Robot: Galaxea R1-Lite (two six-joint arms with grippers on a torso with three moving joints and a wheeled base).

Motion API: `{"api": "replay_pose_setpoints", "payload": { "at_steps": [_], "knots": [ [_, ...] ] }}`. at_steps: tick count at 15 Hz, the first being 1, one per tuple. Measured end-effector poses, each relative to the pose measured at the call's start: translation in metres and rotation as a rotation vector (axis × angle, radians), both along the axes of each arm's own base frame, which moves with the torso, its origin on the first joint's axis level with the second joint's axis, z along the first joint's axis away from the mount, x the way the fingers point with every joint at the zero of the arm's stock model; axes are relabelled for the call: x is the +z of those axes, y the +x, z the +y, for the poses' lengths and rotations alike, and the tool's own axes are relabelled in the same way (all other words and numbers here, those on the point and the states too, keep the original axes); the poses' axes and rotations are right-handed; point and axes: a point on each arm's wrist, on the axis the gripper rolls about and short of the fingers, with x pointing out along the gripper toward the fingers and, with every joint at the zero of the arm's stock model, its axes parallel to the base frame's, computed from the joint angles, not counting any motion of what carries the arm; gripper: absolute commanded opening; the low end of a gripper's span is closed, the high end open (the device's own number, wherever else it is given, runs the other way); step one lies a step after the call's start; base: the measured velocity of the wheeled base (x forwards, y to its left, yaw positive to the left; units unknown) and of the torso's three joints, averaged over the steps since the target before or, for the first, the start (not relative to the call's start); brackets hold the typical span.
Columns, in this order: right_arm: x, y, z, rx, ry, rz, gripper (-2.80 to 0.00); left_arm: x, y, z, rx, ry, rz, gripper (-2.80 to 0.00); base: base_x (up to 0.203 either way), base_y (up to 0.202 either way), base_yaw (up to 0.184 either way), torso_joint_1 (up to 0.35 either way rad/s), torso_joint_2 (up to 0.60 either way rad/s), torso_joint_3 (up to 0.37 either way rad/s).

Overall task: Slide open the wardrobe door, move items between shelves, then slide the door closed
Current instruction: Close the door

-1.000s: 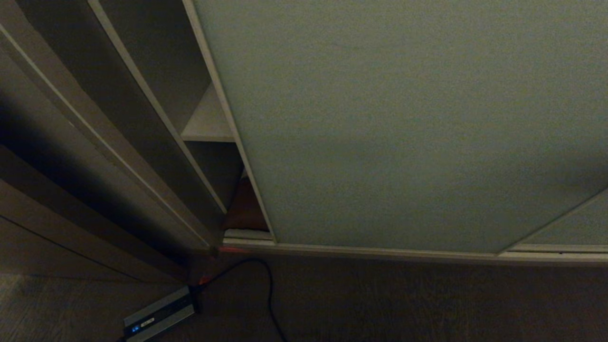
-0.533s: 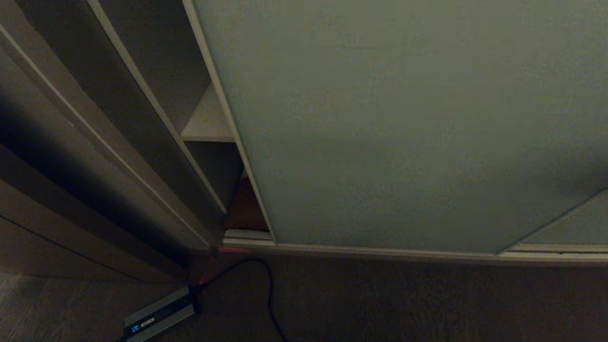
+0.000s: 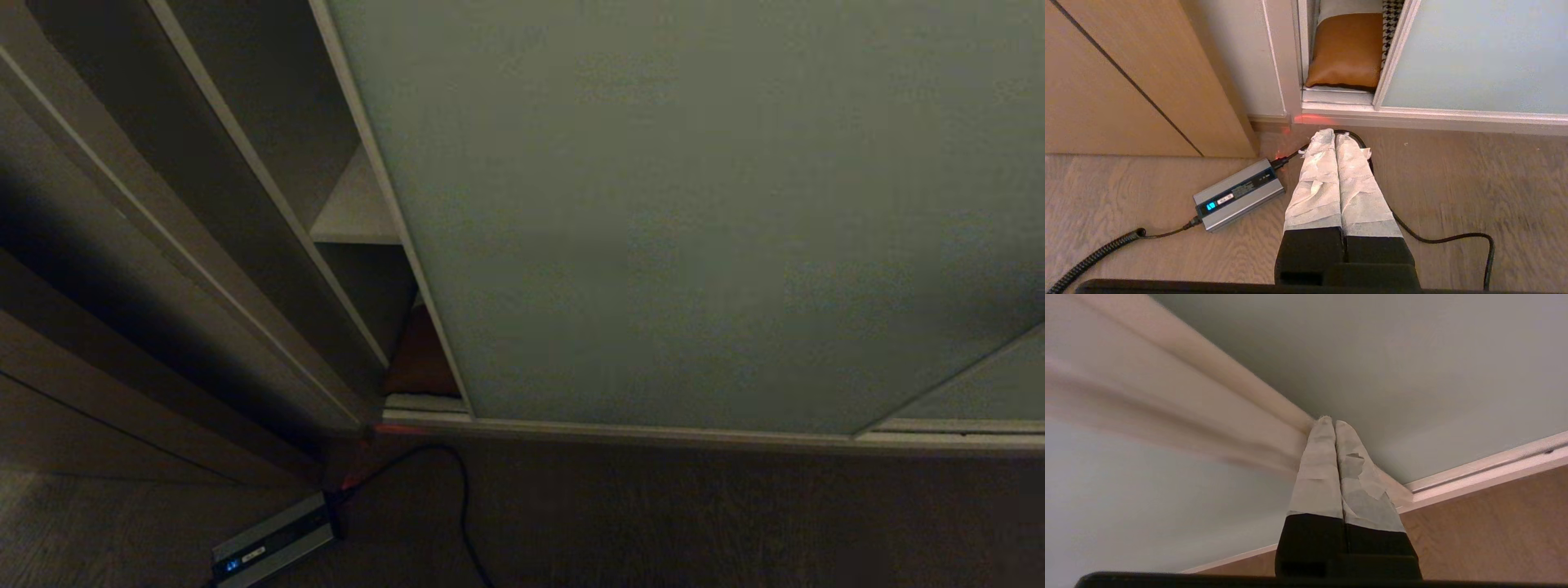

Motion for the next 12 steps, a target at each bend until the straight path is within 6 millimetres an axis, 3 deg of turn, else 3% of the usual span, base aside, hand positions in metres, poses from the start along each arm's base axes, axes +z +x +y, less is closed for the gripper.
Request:
{"api": "replay_pose_setpoints", "payload": {
  "at_steps": [4,12],
  "knots": [
    [-0.001,-0.001,0.012,0.020,0.010,0.010,-2.80,0.000,0.000,0.000,0.000,0.000,0.000,-2.80,0.000,0.000,0.000,0.000,0.00,0.000],
    [0.003,-0.005,0.057,0.104,-0.042,-0.025,-2.80,0.000,0.000,0.000,0.000,0.000,0.000,-2.80,0.000,0.000,0.000,0.000,0.00,0.000]
  ]
}}
